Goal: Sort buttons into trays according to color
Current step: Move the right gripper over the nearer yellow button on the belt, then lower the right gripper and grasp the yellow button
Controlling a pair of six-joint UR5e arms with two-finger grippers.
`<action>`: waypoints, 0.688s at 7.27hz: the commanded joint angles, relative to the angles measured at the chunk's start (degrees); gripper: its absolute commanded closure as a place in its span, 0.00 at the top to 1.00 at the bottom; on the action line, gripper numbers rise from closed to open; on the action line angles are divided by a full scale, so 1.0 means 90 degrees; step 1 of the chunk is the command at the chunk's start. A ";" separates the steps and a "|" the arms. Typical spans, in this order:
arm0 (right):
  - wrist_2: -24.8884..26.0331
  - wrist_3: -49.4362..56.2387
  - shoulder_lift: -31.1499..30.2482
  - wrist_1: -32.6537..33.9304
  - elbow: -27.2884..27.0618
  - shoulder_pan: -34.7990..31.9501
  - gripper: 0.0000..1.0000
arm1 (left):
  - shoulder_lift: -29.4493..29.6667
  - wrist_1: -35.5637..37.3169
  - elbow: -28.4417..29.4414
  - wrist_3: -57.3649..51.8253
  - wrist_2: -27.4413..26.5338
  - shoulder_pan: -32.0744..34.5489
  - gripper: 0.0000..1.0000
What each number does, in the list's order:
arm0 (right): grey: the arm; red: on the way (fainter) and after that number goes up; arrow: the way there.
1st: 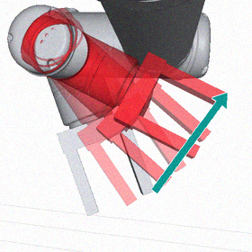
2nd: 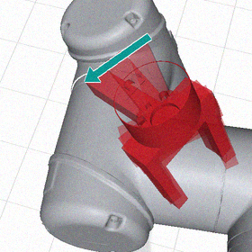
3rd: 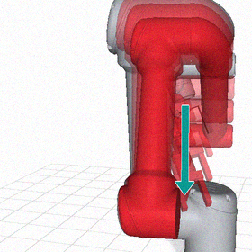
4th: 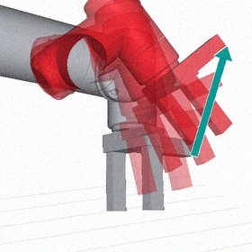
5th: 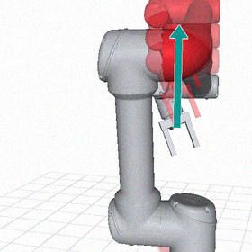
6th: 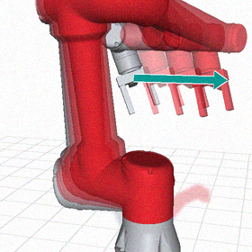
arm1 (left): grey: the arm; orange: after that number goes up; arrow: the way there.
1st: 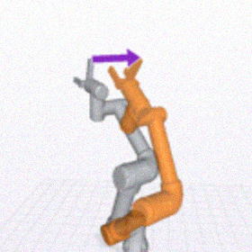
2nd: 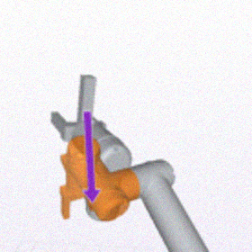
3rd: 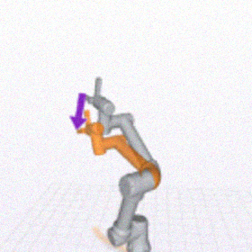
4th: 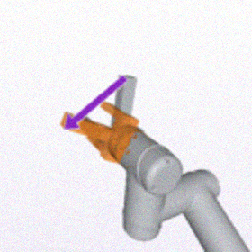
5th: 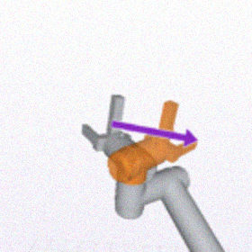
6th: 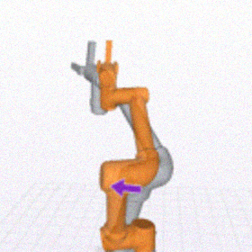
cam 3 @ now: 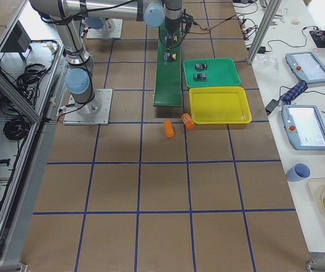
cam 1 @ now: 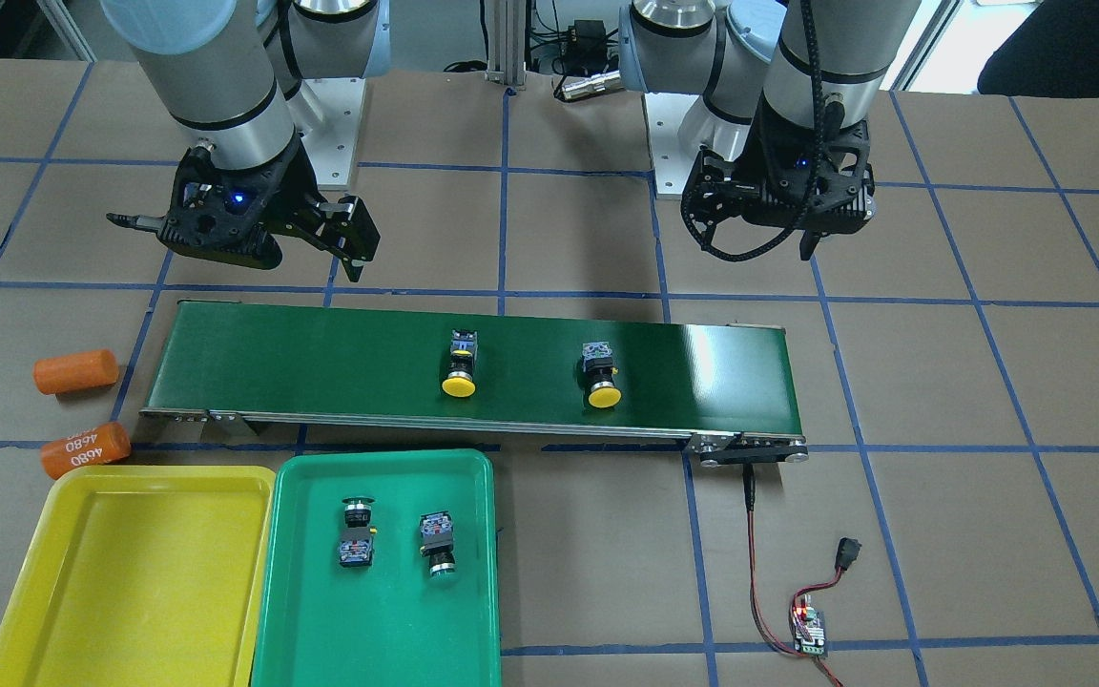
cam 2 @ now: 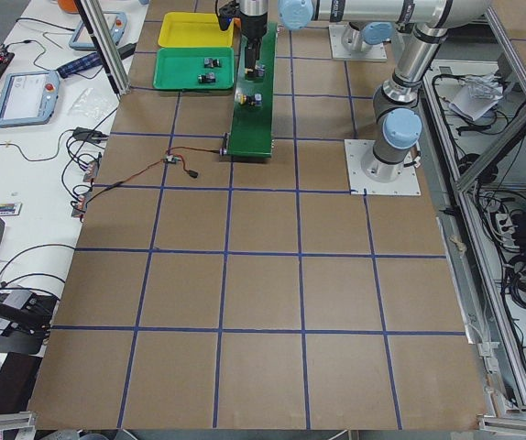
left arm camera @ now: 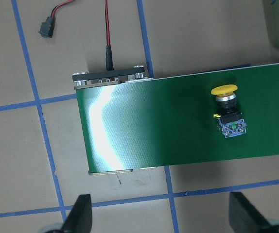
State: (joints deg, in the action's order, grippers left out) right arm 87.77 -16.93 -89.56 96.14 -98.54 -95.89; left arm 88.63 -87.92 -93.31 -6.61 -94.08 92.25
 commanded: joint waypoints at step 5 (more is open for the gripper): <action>-0.0094 -0.0101 0.0681 0.1286 -0.0604 -0.0672 1.00 | -0.0171 -0.0749 0.0387 0.0836 -0.0084 -0.0026 1.00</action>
State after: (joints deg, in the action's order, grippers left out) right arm 86.98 -17.41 -86.36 103.58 -103.90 -100.18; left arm 87.38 -93.64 -90.53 -3.73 -94.54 92.09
